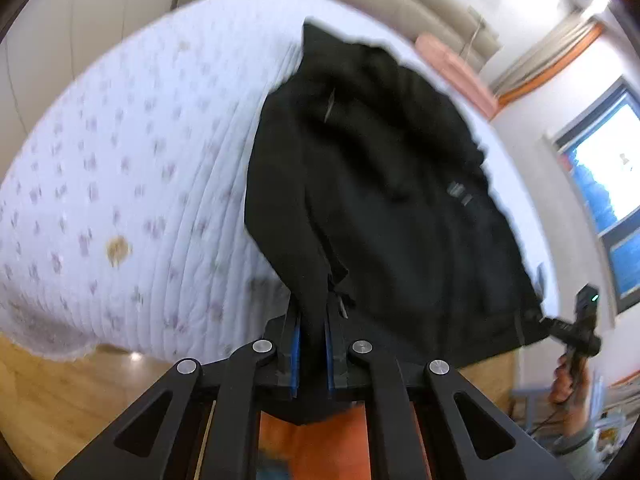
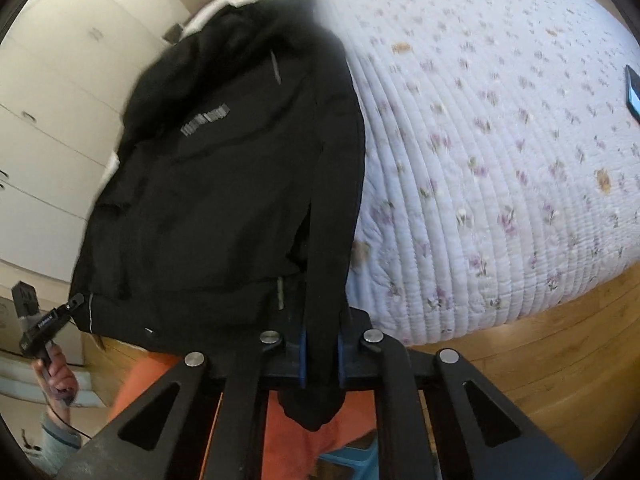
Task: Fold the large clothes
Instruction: 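Grasp the jacket hem with both tools and lift it up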
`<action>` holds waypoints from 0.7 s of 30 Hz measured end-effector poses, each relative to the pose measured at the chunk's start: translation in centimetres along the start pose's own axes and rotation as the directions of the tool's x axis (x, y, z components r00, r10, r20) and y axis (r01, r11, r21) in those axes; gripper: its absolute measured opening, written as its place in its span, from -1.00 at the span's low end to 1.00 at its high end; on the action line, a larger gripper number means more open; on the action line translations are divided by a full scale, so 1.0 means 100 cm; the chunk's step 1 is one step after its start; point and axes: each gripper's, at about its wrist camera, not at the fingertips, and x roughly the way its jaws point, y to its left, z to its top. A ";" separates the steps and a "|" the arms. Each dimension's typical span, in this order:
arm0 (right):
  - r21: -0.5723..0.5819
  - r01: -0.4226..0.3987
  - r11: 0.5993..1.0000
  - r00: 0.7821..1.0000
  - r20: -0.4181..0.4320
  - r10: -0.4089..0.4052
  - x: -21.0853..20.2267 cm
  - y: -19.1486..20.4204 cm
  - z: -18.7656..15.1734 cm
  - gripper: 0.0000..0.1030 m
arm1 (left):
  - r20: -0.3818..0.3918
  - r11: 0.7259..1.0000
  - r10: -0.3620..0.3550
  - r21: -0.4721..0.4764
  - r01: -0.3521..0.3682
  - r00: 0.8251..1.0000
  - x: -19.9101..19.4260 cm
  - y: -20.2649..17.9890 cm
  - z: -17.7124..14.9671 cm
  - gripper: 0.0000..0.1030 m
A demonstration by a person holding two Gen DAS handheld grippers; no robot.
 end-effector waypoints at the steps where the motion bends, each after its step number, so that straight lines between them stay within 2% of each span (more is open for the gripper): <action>1: -0.003 -0.006 1.000 1.000 0.010 0.006 -0.006 0.003 0.003 -0.74 | 0.022 1.000 -0.006 0.002 0.006 1.000 -0.007 -0.004 0.005 -0.83; 5: -0.023 -0.019 1.000 0.998 0.052 0.020 -0.027 0.015 0.023 -0.74 | 0.107 0.999 -0.042 0.003 0.042 0.993 -0.025 -0.022 0.036 -0.83; 10: -0.022 -0.029 0.999 0.998 0.056 0.031 -0.030 0.015 0.053 -0.74 | 0.136 0.998 -0.055 0.030 0.052 0.989 -0.006 -0.034 0.077 -0.83; 14: 0.003 -0.049 0.999 0.999 -0.018 0.049 -0.008 -0.002 0.075 -0.74 | 0.084 0.998 -0.033 0.051 0.029 0.996 0.034 -0.033 0.112 -0.83; 18: 0.126 -0.106 0.986 0.989 -0.087 0.118 0.018 -0.012 0.108 -0.74 | 0.019 0.999 -0.045 0.015 0.044 0.999 0.062 -0.030 0.137 -0.83; 21: 0.173 -0.069 0.983 0.987 -0.130 0.092 0.023 -0.003 0.137 -0.74 | -0.023 0.999 -0.041 0.012 0.042 0.999 0.065 -0.033 0.159 -0.82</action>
